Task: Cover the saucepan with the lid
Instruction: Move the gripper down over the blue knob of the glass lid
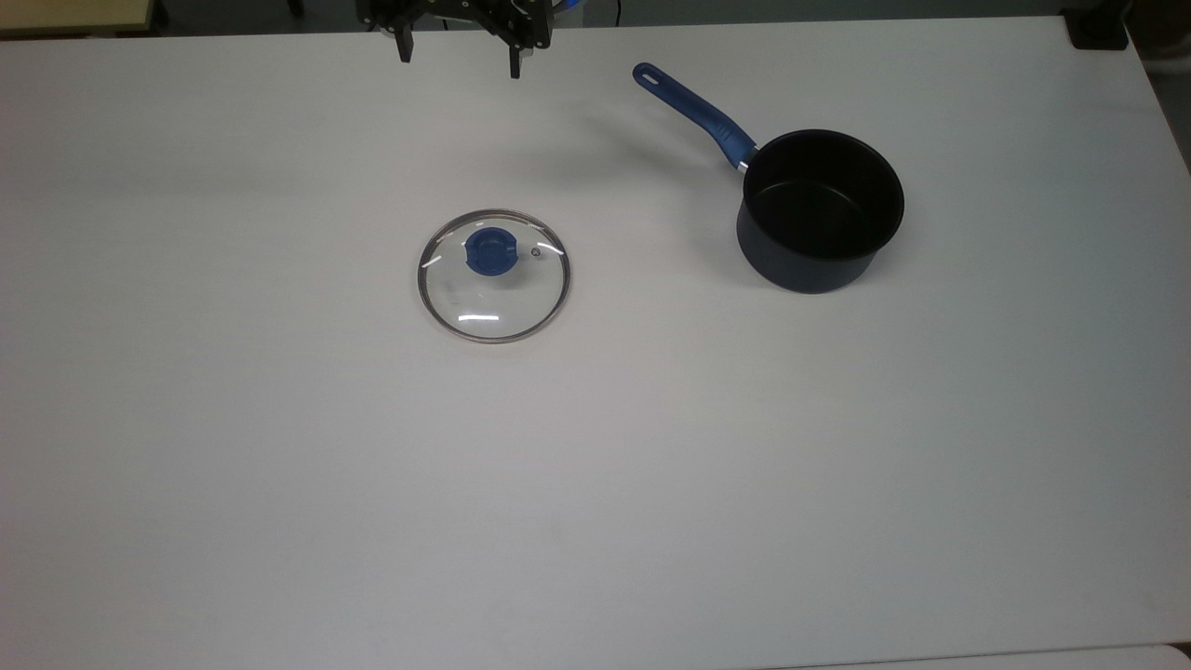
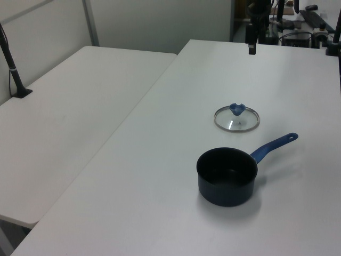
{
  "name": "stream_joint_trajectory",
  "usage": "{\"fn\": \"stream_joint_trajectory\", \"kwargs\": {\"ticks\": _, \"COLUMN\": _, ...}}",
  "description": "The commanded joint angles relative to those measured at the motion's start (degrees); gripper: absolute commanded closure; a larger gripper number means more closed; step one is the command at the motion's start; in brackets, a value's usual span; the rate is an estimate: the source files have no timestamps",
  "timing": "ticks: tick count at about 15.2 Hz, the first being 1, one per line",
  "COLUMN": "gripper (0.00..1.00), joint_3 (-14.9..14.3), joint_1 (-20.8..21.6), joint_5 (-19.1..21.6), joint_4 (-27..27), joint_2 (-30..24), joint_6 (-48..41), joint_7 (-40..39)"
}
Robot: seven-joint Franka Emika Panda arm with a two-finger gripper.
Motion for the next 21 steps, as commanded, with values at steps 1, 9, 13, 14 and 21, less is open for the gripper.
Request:
{"fn": "stream_joint_trajectory", "kwargs": {"ticks": 1, "gripper": 0.0, "joint_3": 0.3, "joint_1": -0.6, "joint_5": -0.2, "joint_4": -1.3, "joint_2": -0.7, "joint_6": 0.6, "joint_7": -5.0}}
{"fn": "stream_joint_trajectory", "kwargs": {"ticks": 9, "gripper": 0.0, "joint_3": 0.1, "joint_1": -1.5, "joint_5": -0.2, "joint_4": -11.2, "joint_2": 3.1, "joint_6": 13.4, "joint_7": -16.4}}
{"fn": "stream_joint_trajectory", "kwargs": {"ticks": 13, "gripper": 0.0, "joint_3": 0.2, "joint_1": -1.1, "joint_5": -0.3, "joint_4": -12.5, "joint_2": 7.7, "joint_6": 18.0, "joint_7": -18.1}}
{"fn": "stream_joint_trajectory", "kwargs": {"ticks": 14, "gripper": 0.0, "joint_3": 0.2, "joint_1": -1.1, "joint_5": -0.3, "joint_4": -13.1, "joint_2": 8.5, "joint_6": 19.5, "joint_7": -18.1}}
{"fn": "stream_joint_trajectory", "kwargs": {"ticks": 21, "gripper": 0.03, "joint_3": 0.2, "joint_1": -1.1, "joint_5": -0.3, "joint_4": -18.3, "joint_2": 10.7, "joint_6": 29.1, "joint_7": -17.8}}
